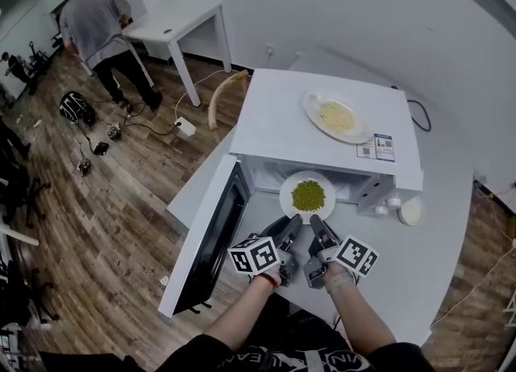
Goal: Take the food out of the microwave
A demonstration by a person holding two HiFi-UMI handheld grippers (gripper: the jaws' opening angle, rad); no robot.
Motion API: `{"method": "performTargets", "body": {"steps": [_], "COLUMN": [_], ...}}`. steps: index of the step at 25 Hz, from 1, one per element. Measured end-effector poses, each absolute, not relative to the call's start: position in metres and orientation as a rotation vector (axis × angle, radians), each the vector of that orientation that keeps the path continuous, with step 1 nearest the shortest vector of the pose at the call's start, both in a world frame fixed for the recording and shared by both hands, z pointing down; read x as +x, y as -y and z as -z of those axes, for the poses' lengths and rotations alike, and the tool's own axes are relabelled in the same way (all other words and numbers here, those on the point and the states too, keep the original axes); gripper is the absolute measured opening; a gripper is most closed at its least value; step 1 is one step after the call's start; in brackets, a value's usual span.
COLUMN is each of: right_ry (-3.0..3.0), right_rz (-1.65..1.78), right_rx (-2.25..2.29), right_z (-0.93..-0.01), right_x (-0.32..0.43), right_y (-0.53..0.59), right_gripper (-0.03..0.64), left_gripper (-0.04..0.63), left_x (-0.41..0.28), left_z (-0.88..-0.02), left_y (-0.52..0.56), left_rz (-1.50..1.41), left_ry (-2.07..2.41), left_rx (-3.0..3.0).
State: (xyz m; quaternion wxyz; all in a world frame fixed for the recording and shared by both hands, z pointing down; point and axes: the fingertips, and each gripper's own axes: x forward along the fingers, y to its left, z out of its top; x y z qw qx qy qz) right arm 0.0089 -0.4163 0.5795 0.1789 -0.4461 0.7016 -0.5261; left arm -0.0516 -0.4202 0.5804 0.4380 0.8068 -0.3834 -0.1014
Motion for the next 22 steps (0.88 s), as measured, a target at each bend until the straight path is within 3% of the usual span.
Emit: {"method": "performTargets", "body": {"steps": [22], "right_ry": [-1.952], "right_rz": [1.476], "right_rx": [-1.161], "right_z": [-0.564], "right_x": [0.019], "right_y": [0.358], "right_gripper": [0.061], "left_gripper": [0.086], "left_x": [-0.042], "left_z": [-0.563], "left_y": [0.36], "left_rz": [0.311], "left_ry": [0.934], "left_rx": [2.029]}}
